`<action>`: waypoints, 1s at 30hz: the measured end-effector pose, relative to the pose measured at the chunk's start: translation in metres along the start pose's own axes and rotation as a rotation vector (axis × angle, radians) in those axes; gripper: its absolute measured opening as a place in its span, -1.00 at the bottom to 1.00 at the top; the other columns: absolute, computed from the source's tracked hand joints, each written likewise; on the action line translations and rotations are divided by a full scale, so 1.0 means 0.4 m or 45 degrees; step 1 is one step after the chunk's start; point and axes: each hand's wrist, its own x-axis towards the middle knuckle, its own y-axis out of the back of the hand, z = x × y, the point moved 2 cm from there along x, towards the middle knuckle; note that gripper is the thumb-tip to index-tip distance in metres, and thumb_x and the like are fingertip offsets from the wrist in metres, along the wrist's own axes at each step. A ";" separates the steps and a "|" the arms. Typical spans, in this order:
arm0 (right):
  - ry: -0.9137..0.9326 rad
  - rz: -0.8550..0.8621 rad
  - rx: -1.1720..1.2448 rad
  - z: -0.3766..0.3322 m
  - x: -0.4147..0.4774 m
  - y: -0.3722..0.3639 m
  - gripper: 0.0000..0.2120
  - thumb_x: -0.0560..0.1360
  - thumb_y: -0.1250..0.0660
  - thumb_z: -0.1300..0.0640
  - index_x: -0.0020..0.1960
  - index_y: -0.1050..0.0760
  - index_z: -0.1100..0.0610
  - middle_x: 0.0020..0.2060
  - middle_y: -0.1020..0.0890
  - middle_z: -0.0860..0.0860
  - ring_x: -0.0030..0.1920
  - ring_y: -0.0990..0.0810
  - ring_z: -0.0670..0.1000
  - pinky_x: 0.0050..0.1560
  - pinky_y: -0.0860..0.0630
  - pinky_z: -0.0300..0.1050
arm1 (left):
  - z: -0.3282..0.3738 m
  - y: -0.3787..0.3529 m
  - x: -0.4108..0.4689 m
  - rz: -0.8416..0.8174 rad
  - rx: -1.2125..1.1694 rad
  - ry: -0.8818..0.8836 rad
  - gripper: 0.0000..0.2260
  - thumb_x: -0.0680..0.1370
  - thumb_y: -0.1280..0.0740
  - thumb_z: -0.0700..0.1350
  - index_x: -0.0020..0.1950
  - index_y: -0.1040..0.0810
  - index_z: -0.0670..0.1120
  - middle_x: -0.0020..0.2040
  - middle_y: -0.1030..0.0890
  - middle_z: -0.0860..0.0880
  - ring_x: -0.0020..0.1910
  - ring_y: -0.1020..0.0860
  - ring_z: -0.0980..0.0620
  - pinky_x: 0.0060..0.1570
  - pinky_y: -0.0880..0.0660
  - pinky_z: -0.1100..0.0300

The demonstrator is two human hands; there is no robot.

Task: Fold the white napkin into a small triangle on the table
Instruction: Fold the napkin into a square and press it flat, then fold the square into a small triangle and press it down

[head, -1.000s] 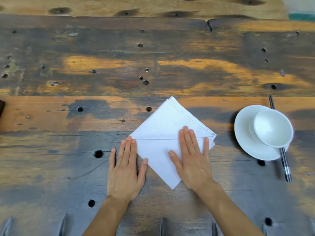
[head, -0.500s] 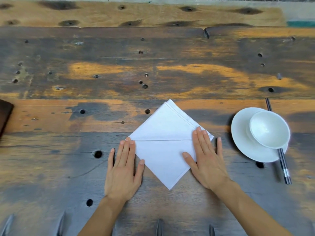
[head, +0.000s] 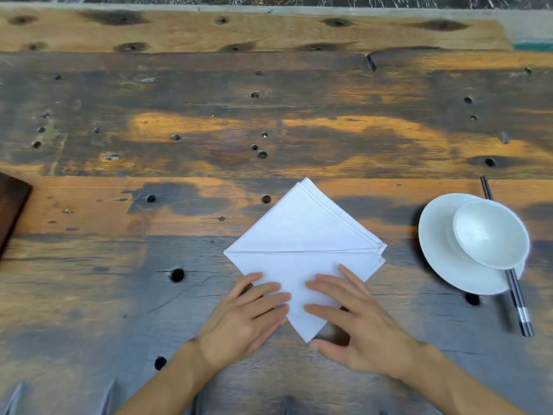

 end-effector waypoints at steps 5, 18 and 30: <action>-0.015 0.036 0.030 -0.007 0.016 0.021 -0.57 0.44 -0.56 -0.07 0.22 -0.66 0.10 0.36 -0.55 0.09 0.40 -0.50 0.09 0.39 -0.38 0.34 | 0.001 0.034 0.042 0.035 -0.091 0.051 -0.84 0.66 -0.37 -0.12 0.09 -0.73 -0.14 0.13 -0.72 -0.01 0.08 -0.68 -0.01 0.12 -0.56 0.05; -0.384 0.024 0.019 0.034 0.108 0.101 -0.70 0.64 -0.19 -0.07 0.16 -0.56 0.11 -0.07 -0.68 -0.04 -0.10 -0.60 -0.05 -0.13 -0.31 -0.37 | -0.108 0.054 0.091 0.130 -0.194 0.429 -0.76 0.62 -0.40 0.07 0.09 -0.68 -0.09 0.03 -0.68 0.07 0.04 -0.60 0.04 0.01 -0.47 0.07; -0.582 0.043 0.137 0.149 0.152 0.129 -0.73 0.57 -0.25 -0.24 -0.05 -0.49 -0.04 -0.39 -0.53 -0.16 -0.30 -0.51 -0.18 -0.28 -0.34 -0.24 | -0.161 0.050 0.145 0.108 -0.477 1.005 -0.77 0.60 -0.27 0.19 0.03 -0.60 0.07 -0.39 -0.50 0.18 -0.40 -0.44 0.23 -0.37 -0.33 0.30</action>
